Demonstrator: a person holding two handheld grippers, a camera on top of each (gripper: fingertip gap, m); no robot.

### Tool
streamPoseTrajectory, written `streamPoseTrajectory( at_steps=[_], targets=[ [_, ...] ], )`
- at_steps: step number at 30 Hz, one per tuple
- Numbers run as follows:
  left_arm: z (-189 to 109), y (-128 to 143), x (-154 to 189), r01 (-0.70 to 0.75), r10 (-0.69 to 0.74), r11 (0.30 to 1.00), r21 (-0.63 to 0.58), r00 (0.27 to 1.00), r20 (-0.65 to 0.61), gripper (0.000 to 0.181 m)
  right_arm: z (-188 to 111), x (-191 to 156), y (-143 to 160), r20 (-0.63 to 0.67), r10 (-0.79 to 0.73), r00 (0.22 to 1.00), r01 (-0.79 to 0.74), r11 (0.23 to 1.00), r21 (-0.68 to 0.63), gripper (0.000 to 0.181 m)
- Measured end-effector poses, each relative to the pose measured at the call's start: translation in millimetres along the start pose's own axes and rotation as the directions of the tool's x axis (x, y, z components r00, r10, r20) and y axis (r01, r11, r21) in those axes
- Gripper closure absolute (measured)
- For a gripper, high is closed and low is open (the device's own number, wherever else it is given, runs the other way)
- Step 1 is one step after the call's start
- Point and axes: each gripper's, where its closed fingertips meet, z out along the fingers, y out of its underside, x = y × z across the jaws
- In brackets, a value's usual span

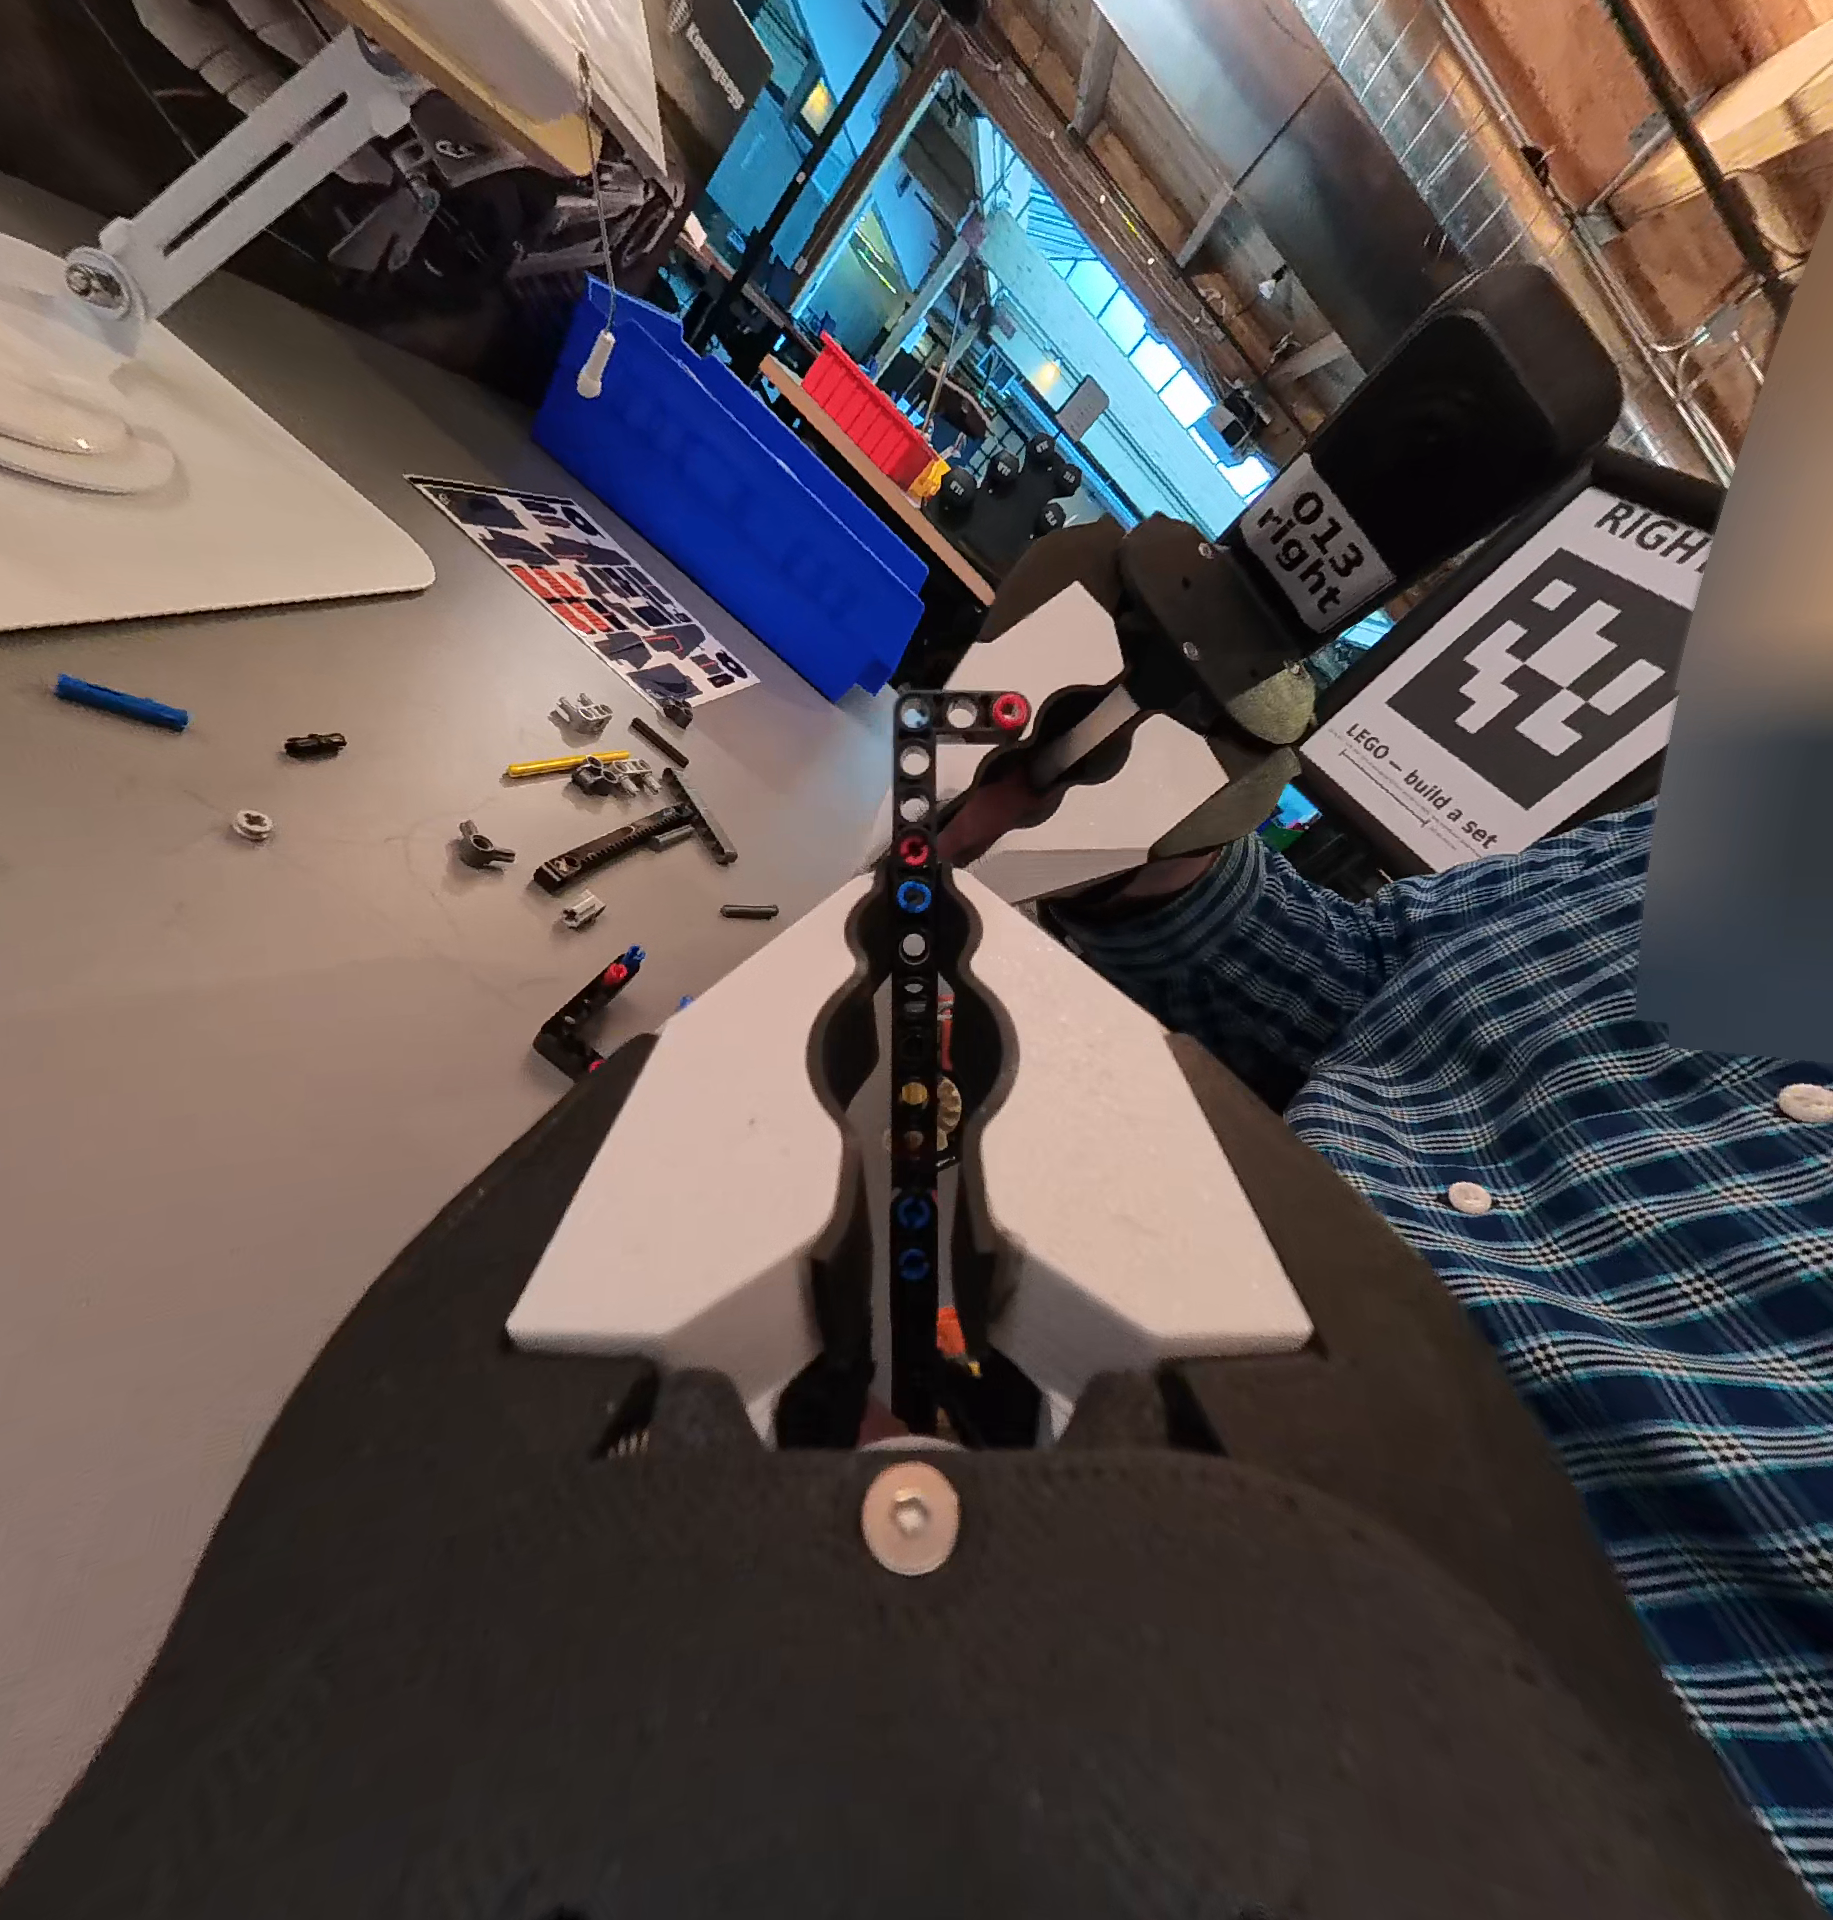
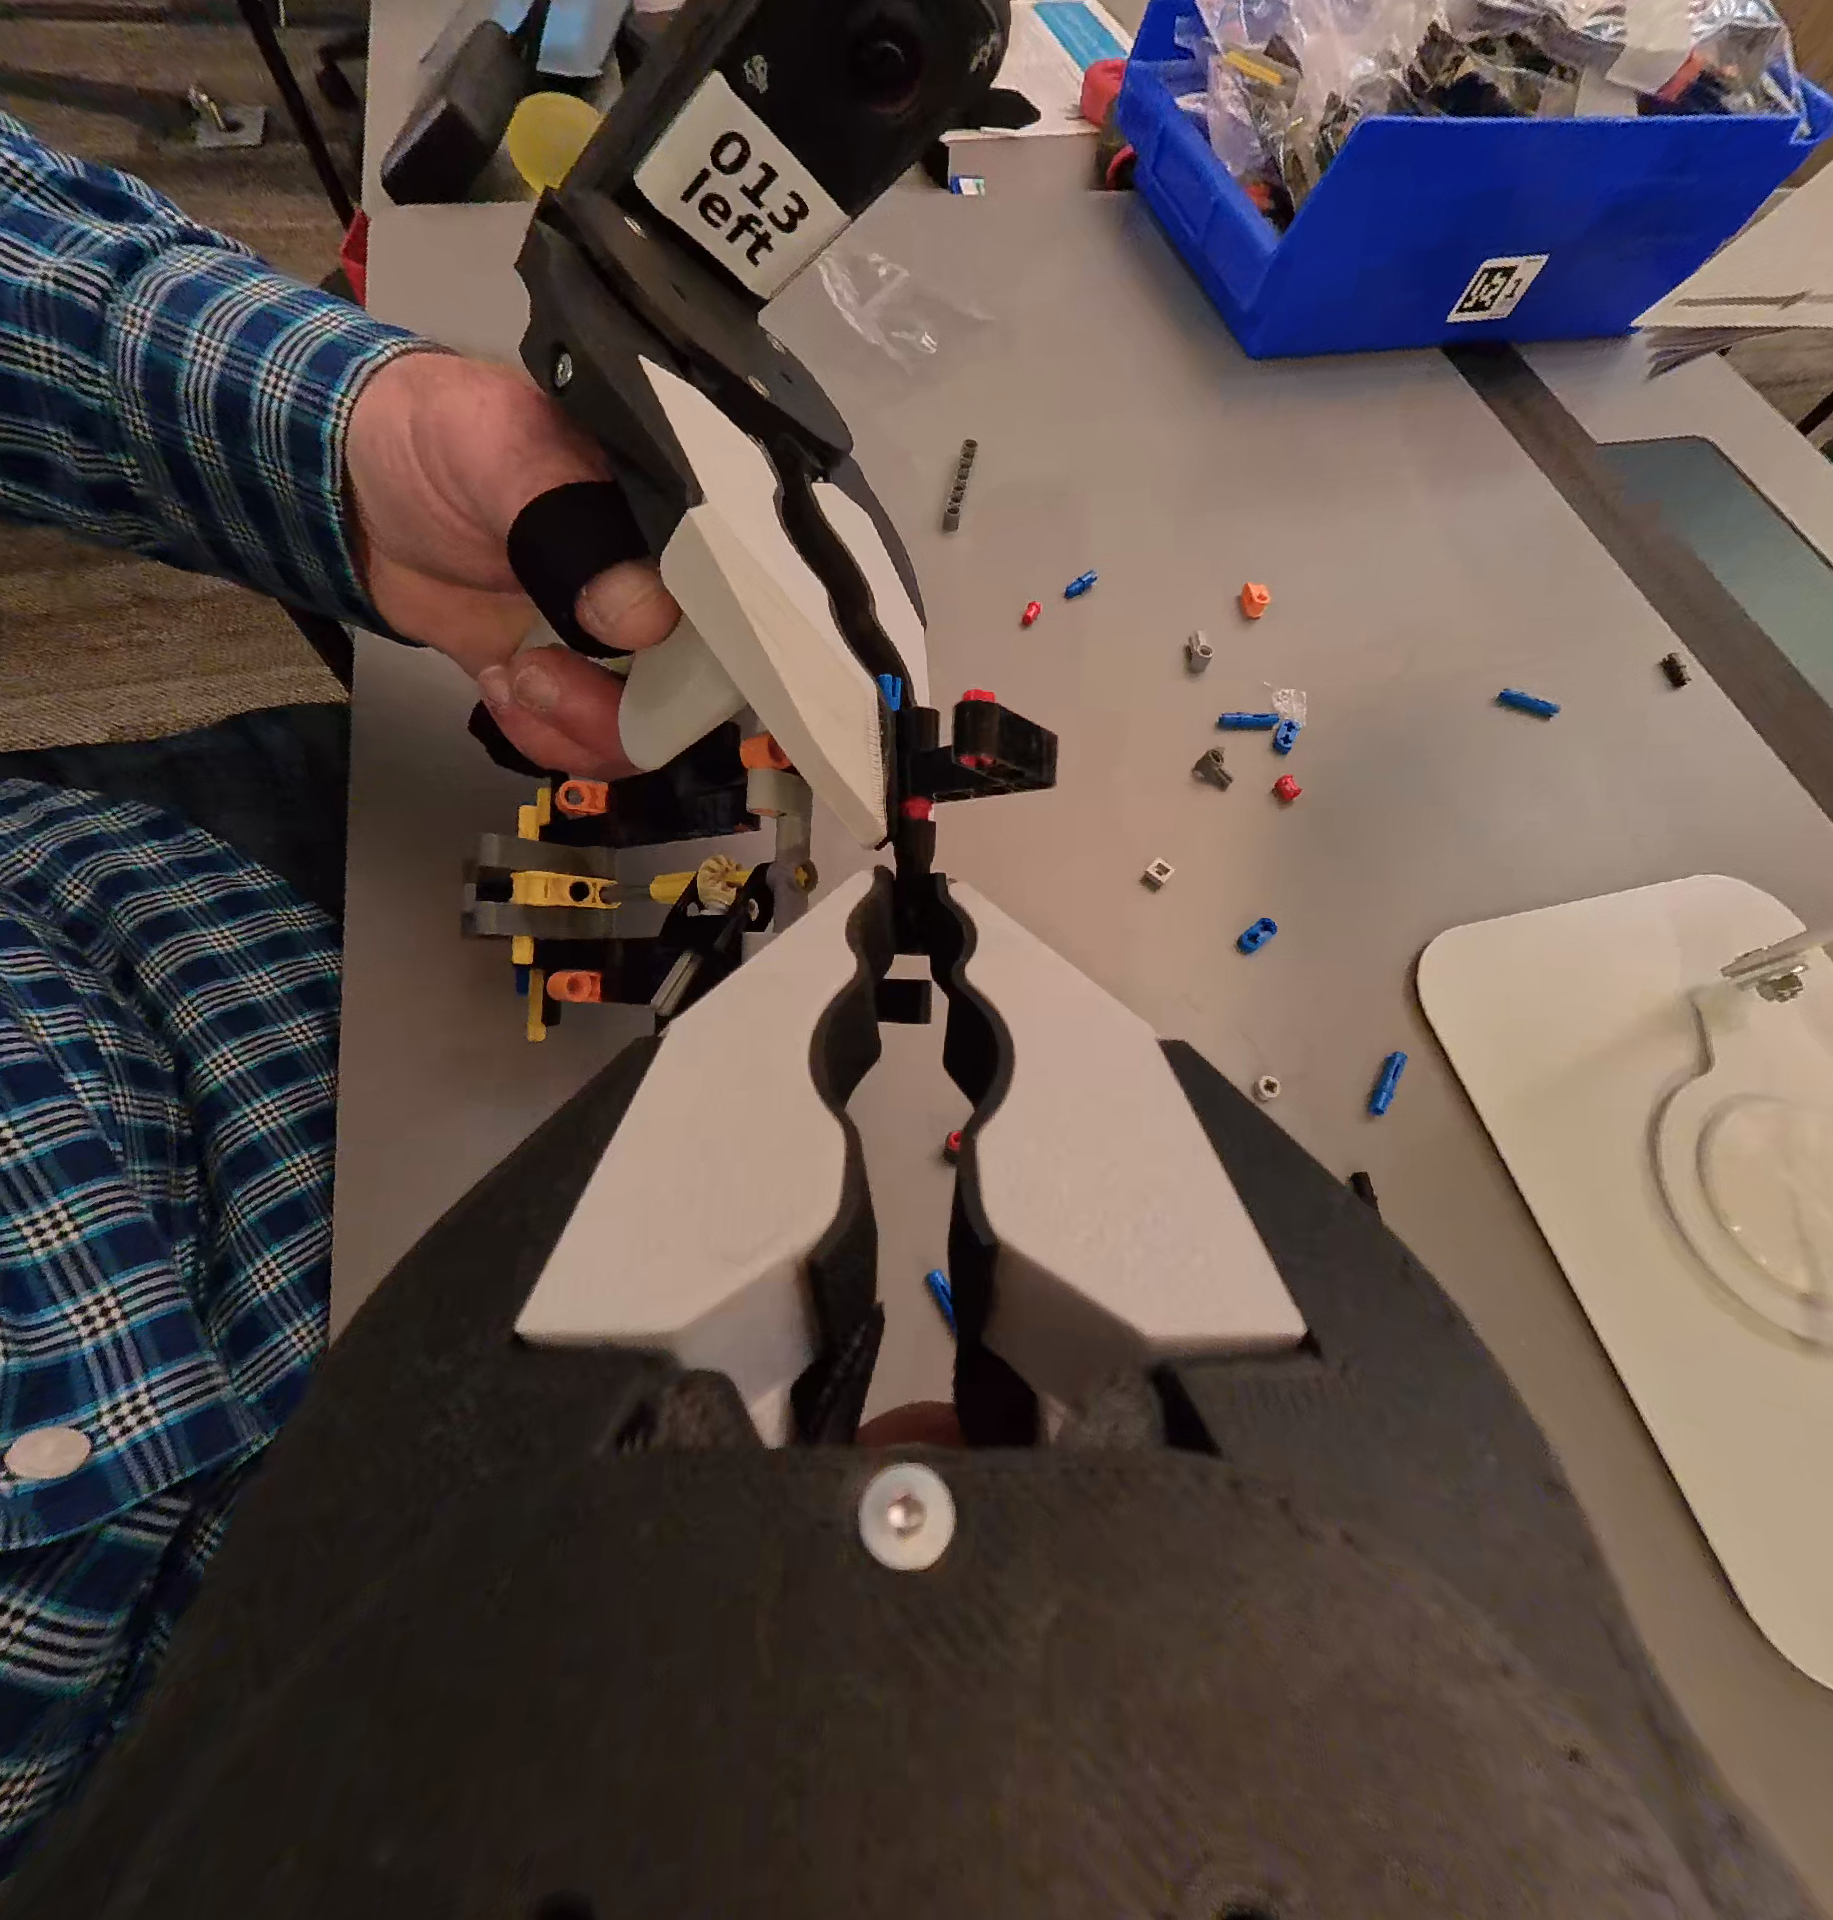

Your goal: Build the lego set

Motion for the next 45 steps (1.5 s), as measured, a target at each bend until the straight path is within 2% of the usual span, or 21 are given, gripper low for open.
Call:
streamPoseTrajectory(
  at_steps=[12, 23, 32, 35, 38, 45],
  targets=[
    [0, 0, 2, 0.009, -0.009, 1.0, 0.023, 1.0, -0.009, 0.176, -2, 0, -1, -0.032, -0.065, 0.997, 0.065, 0.998, -0.014, 0.178],
    [2, -1, 1, 0.02, -0.02, 0.999, 0.042, 1.0, -0.009, 0.176, -3, 0, 0, -0.02, 0.034, 0.999, -0.033, 0.999, 0.018, 0.178],
    [1, 0, 5, 0.027, -0.026, 0.999, 0.019, 0.999, -0.034, 0.177, -4, -2, -1, -0.007, 0.006, 1.0, -0.006, 1.0, 0.014, 0.178],
    [-4, -11, 2, 0.015, -0.014, 0.998, 0.069, 1.0, -0.007, 0.174, -4, -2, 0, -0.01, 0.008, 1.0, -0.008, 1.0, 0.006, 0.178],
    [-6, -8, 3, -0.044, 0.043, 0.998, 0.035, 0.999, 0.018, 0.176, -3, -2, 2, -0.01, 0.01, 1.0, -0.01, 1.0, -0.001, 0.178],
    [-6, -6, 1, -0.05, 0.049, 0.998, 0.035, 0.998, 0.029, 0.175, -2, -2, 3, -0.006, 0.022, 1.0, -0.022, 1.0, 0.01, 0.178]
  ],
)
